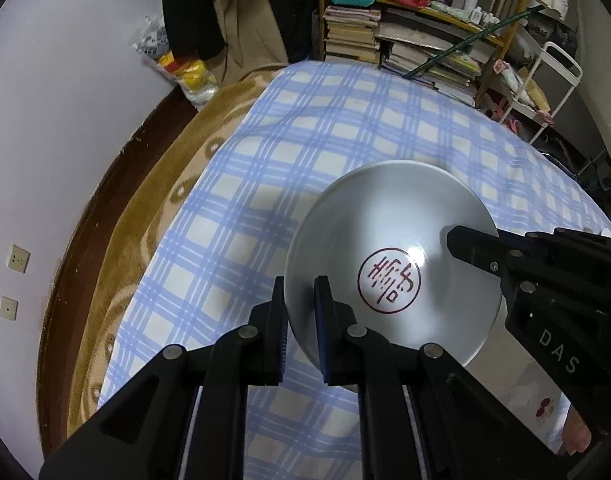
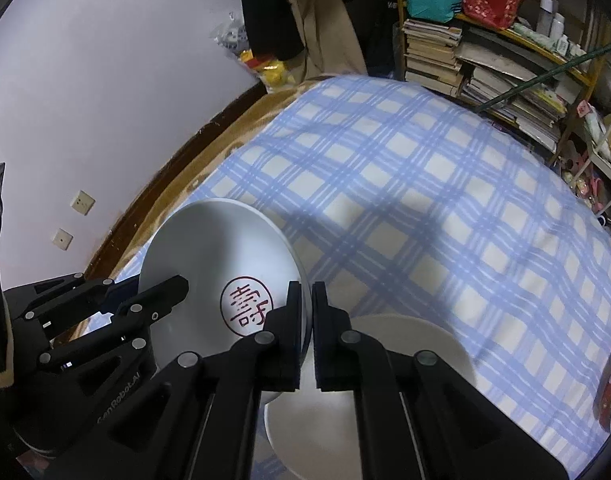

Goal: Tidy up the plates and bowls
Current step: 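Lift the red-stamped bowl with both tools and carry it to the stack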

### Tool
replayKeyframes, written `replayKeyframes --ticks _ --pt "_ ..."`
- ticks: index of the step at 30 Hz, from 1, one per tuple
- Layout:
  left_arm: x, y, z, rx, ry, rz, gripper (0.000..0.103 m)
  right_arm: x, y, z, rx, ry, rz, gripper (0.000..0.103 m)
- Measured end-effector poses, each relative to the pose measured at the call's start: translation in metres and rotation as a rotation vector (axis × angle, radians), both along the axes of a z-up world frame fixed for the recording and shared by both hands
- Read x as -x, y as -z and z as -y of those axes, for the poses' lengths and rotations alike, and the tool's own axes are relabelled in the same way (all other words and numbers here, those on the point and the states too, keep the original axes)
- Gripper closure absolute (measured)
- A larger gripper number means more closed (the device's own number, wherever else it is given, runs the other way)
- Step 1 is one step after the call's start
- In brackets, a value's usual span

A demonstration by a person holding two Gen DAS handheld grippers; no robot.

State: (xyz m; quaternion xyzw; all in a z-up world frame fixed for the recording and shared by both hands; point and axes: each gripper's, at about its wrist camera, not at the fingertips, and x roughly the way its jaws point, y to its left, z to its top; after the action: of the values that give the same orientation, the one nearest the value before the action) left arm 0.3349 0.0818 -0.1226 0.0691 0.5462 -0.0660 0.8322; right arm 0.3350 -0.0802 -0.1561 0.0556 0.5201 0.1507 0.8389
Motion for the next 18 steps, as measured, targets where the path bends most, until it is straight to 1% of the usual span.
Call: replayKeyframes --ticks 9,18 --pt "0.016 -0.022 0.035 -0.020 0.040 0.032 0.091 0.023 -0.021 0.033 -0.018 0.050 0.035 0.097" --pt "0.032 -0.026 0.067 -0.027 0.074 0.034 0.090 0.041 -0.023 0.064 -0.017 0.083 0.050 0.097"
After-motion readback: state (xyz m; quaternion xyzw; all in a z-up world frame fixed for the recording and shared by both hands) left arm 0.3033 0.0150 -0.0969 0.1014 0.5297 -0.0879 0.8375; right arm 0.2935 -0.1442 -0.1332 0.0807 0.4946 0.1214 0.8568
